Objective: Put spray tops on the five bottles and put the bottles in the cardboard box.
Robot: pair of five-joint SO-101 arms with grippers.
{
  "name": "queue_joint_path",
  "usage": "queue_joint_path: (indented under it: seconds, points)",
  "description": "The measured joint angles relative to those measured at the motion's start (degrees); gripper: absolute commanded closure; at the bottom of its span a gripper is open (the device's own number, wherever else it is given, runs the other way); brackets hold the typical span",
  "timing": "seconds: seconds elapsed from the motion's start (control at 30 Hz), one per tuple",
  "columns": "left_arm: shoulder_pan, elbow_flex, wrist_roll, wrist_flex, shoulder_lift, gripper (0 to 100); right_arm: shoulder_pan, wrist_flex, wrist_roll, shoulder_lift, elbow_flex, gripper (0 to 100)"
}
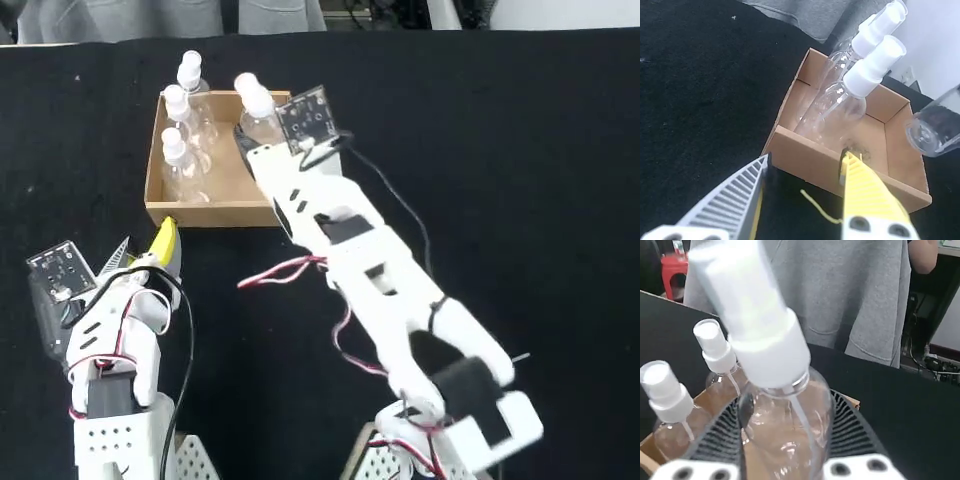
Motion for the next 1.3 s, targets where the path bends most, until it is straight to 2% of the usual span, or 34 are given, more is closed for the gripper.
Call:
queue_joint_path:
  seconds: [1.3]
  points:
    - [0.0,0.0,0.0,0.0,0.0,78,0.0,0.0,-1.6,42.0,-37.7,96.2]
